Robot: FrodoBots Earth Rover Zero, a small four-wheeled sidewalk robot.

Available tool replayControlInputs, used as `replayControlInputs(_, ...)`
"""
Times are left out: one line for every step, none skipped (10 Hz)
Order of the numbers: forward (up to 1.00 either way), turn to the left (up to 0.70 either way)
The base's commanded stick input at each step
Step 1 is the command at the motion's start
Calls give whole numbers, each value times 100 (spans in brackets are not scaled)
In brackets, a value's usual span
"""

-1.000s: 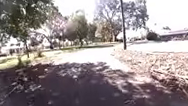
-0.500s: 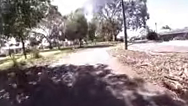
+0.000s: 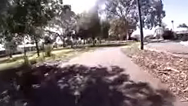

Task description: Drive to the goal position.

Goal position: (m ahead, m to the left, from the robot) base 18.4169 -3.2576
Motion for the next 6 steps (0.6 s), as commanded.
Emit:
replayControlInputs(70, 0)
replayControlInputs(70, 0)
replayControlInputs(70, 0)
replayControlInputs(70, 0)
replayControlInputs(70, 0)
replayControlInputs(70, 0)
